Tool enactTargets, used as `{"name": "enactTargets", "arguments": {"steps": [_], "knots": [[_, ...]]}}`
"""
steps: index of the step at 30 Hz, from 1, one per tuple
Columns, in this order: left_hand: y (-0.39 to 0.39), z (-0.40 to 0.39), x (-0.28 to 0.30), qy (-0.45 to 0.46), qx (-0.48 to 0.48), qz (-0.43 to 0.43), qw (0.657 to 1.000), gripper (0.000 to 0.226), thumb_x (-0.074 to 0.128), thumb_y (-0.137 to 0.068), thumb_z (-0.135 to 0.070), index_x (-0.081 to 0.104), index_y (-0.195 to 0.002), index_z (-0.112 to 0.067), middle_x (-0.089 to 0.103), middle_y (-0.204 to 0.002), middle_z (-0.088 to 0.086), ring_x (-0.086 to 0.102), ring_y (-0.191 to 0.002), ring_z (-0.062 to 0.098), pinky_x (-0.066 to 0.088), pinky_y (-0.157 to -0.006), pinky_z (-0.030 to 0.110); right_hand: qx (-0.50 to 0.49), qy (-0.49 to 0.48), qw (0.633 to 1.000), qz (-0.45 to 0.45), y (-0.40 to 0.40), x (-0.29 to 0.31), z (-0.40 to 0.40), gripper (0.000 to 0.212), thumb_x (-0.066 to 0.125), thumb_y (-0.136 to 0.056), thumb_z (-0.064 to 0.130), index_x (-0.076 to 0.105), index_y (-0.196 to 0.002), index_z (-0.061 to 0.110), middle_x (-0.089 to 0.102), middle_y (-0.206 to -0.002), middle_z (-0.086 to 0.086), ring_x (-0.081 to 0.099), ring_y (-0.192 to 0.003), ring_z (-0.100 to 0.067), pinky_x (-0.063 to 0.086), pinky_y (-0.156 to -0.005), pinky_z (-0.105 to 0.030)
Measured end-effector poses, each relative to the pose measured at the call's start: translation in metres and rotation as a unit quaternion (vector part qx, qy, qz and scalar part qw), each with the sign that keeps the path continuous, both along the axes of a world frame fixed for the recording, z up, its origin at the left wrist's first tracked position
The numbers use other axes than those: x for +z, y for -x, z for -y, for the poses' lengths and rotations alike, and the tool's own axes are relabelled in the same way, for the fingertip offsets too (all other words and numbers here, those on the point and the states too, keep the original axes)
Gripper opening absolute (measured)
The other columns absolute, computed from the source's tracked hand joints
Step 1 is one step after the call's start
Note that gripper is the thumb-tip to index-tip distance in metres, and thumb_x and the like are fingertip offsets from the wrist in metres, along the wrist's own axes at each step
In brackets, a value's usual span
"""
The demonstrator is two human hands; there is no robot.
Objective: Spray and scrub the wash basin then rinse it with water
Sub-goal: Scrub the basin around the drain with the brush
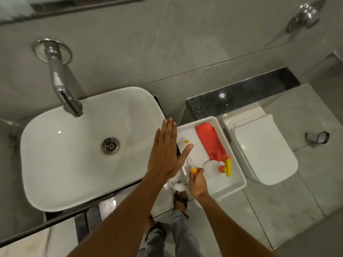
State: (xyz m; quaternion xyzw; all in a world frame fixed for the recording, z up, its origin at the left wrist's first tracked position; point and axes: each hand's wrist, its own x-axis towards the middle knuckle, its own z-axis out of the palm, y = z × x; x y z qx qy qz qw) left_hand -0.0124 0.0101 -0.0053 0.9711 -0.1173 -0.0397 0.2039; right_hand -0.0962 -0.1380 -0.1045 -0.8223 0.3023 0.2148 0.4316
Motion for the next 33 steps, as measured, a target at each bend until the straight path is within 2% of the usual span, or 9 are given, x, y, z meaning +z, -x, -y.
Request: {"name": "enactTargets", "arguments": {"steps": [4, 6, 10, 14, 16, 18, 24, 28, 33], "knots": [[0.013, -0.014, 0.013, 0.035, 0.005, 0.014, 0.999, 0.095, 0.025, -0.104, -0.076, 0.009, -0.172, -0.013, 0.002, -0.183, 0.006, 0.002, -0.17, 0.025, 0.012, -0.137, 0.051, -0.036, -0.022, 0.995, 0.086, 0.015, 0.041, -0.005, 0.032, 0.042, -0.111, 0.036, 0.05, -0.124, 0.009, 0.068, -0.105, -0.007, 0.069, -0.094, -0.02, 0.052, -0.077, -0.019], [0.023, -0.03, 0.021, 0.046, 0.033, 0.032, 0.998, 0.097, 0.025, -0.104, -0.077, 0.013, -0.172, -0.01, 0.004, -0.183, 0.008, 0.004, -0.17, 0.027, 0.013, -0.137, 0.051, -0.049, -0.018, 0.988, 0.147, 0.013, 0.07, -0.009, 0.033, 0.042, -0.109, 0.044, 0.053, -0.115, 0.013, 0.066, -0.093, 0.0, 0.065, -0.084, -0.01, 0.047, -0.069, -0.017], [0.035, -0.087, 0.027, 0.062, 0.08, 0.055, 0.993, 0.094, 0.026, -0.105, -0.074, 0.013, -0.172, -0.009, 0.004, -0.183, 0.008, 0.002, -0.17, 0.027, 0.013, -0.136, 0.054, -0.029, -0.053, 0.964, 0.259, 0.009, 0.13, -0.03, 0.028, 0.043, -0.11, 0.046, 0.057, -0.113, 0.022, 0.061, -0.085, 0.009, 0.059, -0.074, -0.005, 0.05, -0.072, -0.021], [0.049, -0.176, 0.028, 0.066, 0.181, 0.061, 0.979, 0.093, 0.024, -0.106, -0.074, 0.017, -0.172, -0.008, 0.004, -0.183, 0.006, 0.0, -0.17, 0.022, 0.009, -0.137, 0.052, 0.083, -0.069, 0.946, 0.307, 0.01, 0.188, -0.064, 0.022, 0.044, -0.111, 0.045, 0.059, -0.121, 0.032, 0.065, -0.09, 0.012, 0.062, -0.082, -0.001, 0.052, -0.074, -0.011], [0.059, -0.226, 0.031, 0.056, 0.268, 0.065, 0.96, 0.093, 0.026, -0.106, -0.072, 0.014, -0.172, -0.007, 0.001, -0.183, 0.007, -0.002, -0.17, 0.023, 0.006, -0.137, 0.051, 0.17, -0.054, 0.947, 0.267, 0.011, 0.212, -0.087, 0.021, 0.043, -0.11, 0.048, 0.057, -0.12, 0.037, 0.068, -0.087, 0.007, 0.066, -0.079, -0.001, 0.052, -0.069, -0.012], [0.065, -0.256, 0.028, 0.047, 0.334, 0.062, 0.94, 0.093, 0.027, -0.106, -0.069, 0.014, -0.172, -0.006, -0.001, -0.183, 0.008, 0.002, -0.17, 0.026, 0.006, -0.137, 0.052, 0.261, -0.009, 0.946, 0.19, 0.011, 0.225, -0.107, 0.024, 0.036, -0.111, 0.051, 0.055, -0.114, 0.037, 0.069, -0.083, 0.006, 0.068, -0.075, -0.006, 0.053, -0.068, -0.025], [0.076, -0.287, 0.015, 0.168, 0.457, 0.06, 0.871, 0.093, 0.019, -0.105, -0.077, 0.009, -0.173, -0.015, -0.003, -0.183, -0.001, 0.008, -0.168, 0.03, 0.012, -0.137, 0.053, 0.471, 0.11, 0.872, 0.071, 0.017, 0.212, -0.235, 0.041, 0.034, -0.112, 0.037, 0.052, -0.146, 0.022, 0.072, -0.124, -0.014, 0.068, -0.116, -0.035, 0.053, -0.094, -0.042], [0.077, -0.296, 0.004, 0.174, 0.46, 0.088, 0.866, 0.08, 0.025, -0.111, -0.067, 0.021, -0.171, -0.015, 0.009, -0.182, 0.001, 0.016, -0.168, 0.025, 0.019, -0.136, 0.047, 0.5, 0.189, 0.844, 0.048, -0.012, 0.195, -0.292, 0.039, 0.035, -0.112, 0.025, 0.05, -0.147, 0.016, 0.068, -0.127, -0.018, 0.065, -0.118, -0.04, 0.053, -0.091, -0.042], [0.075, -0.289, 0.01, 0.176, 0.461, 0.087, 0.865, 0.079, 0.026, -0.109, -0.07, 0.034, -0.167, -0.017, 0.018, -0.18, -0.001, 0.026, -0.165, 0.025, 0.028, -0.132, 0.044, 0.37, 0.252, 0.893, 0.036, -0.09, 0.201, -0.249, 0.043, 0.039, -0.106, 0.017, 0.051, -0.147, 0.016, 0.063, -0.135, -0.018, 0.061, -0.126, -0.039, 0.05, -0.102, -0.043]]}}
